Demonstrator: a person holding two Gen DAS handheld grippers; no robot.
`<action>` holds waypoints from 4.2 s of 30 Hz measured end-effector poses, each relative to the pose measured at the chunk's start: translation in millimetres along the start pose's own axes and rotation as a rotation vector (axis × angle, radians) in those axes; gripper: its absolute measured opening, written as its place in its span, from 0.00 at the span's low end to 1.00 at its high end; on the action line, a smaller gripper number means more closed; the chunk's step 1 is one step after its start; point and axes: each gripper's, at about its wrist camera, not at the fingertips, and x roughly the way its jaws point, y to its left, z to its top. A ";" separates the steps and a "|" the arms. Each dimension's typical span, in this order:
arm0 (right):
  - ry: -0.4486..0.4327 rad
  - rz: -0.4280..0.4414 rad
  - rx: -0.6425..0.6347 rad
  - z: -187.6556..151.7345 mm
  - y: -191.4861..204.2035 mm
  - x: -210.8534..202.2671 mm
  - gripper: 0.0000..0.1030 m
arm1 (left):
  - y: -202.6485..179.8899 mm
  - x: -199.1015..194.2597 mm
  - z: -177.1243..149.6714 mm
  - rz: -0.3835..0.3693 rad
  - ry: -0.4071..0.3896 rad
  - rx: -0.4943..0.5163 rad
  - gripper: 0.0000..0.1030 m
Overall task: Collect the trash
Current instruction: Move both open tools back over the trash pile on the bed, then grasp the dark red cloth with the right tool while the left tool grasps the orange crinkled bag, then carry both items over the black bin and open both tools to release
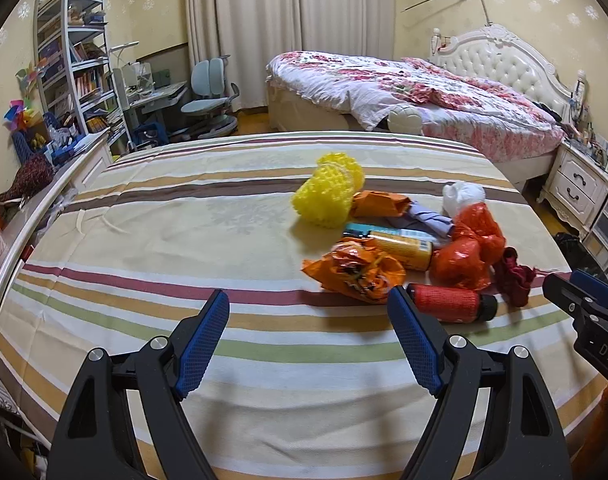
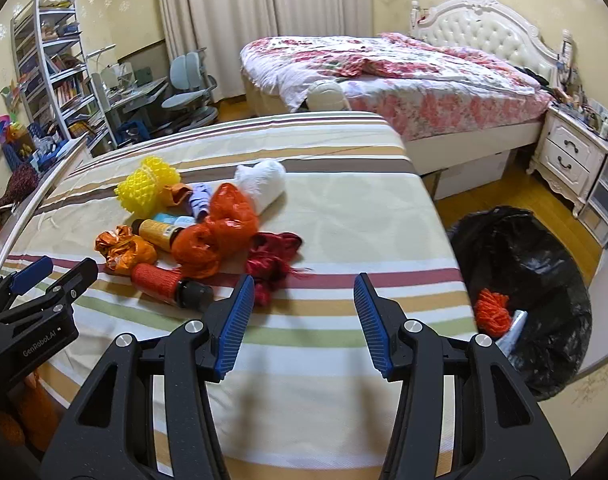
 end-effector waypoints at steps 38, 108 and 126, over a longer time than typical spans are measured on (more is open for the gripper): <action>0.058 -0.028 0.025 -7.0 -20.6 19.9 0.23 | -18.4 14.0 15.8 -0.027 0.004 0.035 0.78; -0.102 -0.308 0.177 0.1 -172.3 -47.4 0.23 | -210.9 -25.5 35.5 -0.492 -0.149 0.276 0.26; -0.074 -0.339 0.263 -5.9 -211.4 -24.3 0.24 | -275.4 5.8 32.0 -0.491 -0.098 0.363 0.26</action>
